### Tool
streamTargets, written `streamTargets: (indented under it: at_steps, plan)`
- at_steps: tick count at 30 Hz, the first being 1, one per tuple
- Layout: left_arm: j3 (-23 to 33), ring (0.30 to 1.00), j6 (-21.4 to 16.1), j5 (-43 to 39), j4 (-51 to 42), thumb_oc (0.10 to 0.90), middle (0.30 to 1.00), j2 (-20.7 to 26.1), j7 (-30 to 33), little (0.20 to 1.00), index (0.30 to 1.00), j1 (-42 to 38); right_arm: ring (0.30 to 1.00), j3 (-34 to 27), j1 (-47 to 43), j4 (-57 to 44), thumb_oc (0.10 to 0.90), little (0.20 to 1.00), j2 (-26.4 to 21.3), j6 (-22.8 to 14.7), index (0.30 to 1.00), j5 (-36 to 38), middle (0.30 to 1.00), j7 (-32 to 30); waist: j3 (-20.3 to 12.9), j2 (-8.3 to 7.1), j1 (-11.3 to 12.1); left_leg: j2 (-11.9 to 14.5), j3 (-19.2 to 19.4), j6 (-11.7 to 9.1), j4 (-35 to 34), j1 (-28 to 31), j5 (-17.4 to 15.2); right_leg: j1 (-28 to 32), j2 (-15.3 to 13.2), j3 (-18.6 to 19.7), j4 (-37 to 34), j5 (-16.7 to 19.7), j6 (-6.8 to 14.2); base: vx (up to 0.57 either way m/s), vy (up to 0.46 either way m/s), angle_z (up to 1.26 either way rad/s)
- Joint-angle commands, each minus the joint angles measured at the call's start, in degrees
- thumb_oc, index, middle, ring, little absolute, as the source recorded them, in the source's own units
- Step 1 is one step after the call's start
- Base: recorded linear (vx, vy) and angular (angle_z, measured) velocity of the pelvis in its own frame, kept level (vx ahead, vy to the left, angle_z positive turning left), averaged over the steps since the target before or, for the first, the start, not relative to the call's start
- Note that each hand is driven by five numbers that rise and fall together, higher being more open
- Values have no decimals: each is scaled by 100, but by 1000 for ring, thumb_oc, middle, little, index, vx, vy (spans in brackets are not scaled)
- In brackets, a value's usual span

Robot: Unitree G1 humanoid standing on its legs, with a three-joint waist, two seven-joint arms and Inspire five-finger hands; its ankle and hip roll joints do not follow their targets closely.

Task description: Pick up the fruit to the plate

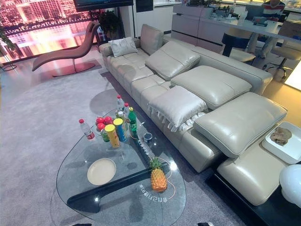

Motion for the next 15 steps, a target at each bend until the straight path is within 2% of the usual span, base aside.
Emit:
streamTargets:
  at_steps: [1,15]
  plan:
    - [-217,900,-53,120,256,800,900,-115,-25,900,900,-595,900,106,-674,338,800,900,39,-16,900,-76,900,-127,253,-18,49,54,-48,-7,34,287,-423,44,-207,-353,28,50,84,0,0,0]
    - [-231,900,-80,4,174,800,900,-86,-83,900,900,-589,900,86,-677,278,800,900,-6,10,900,-76,900,-89,296,-18,60,42,-80,-5,34,250,-409,23,-195,-362,28,54,72,0,0,0]
